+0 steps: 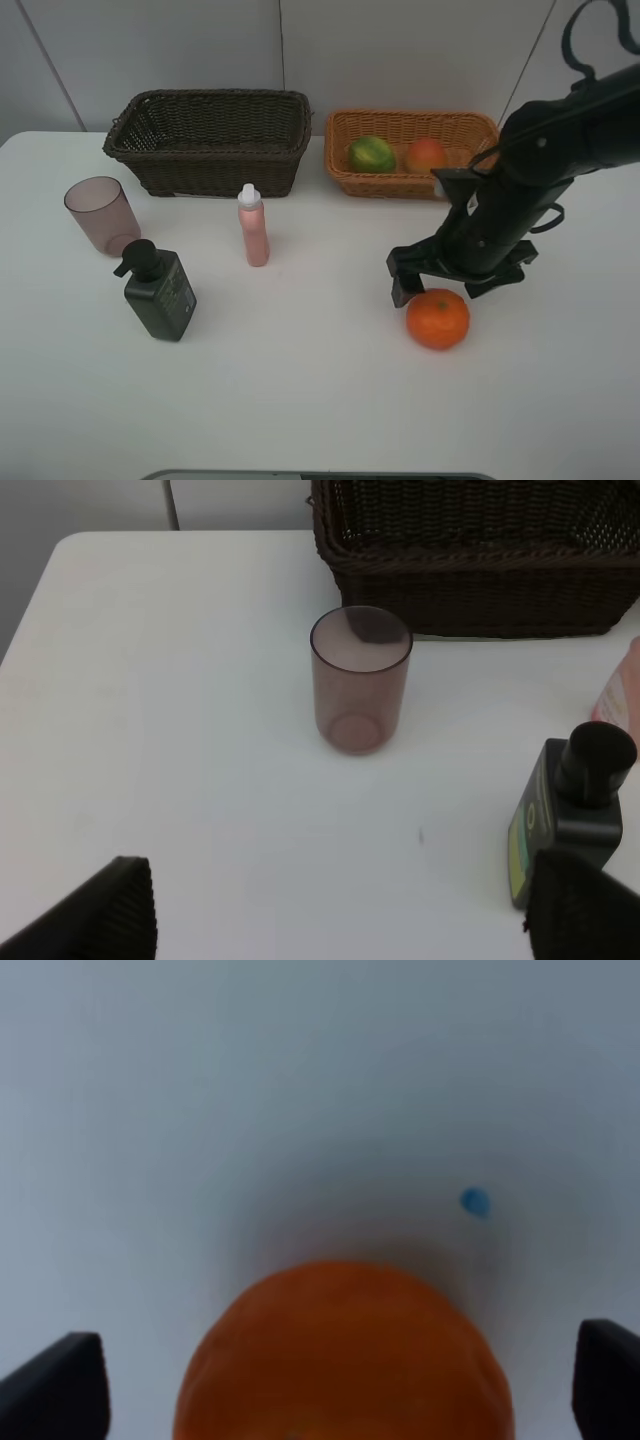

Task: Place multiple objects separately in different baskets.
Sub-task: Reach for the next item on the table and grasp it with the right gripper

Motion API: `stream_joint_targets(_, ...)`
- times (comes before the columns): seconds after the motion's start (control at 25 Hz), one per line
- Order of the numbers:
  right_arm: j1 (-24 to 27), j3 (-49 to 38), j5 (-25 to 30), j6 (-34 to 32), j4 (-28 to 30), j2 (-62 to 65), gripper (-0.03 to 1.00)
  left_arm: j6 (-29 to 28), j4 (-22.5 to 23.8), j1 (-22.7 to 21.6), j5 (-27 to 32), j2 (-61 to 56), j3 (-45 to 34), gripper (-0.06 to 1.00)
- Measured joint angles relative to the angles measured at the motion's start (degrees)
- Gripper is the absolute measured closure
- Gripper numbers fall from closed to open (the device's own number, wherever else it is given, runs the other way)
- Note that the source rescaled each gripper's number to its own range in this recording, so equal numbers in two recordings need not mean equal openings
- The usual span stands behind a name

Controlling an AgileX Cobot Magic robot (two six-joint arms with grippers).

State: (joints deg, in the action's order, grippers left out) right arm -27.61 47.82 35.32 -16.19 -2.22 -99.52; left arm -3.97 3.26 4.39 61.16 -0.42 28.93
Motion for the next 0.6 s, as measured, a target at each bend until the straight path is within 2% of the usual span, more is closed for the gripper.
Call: stream_joint_targets(0.6, 0.0, -2.7, -1.2, 0.1, 0.1, -1.6, -0.03, 0.0, 0.0, 0.0, 0.0, 0.0, 0.0, -0.01)
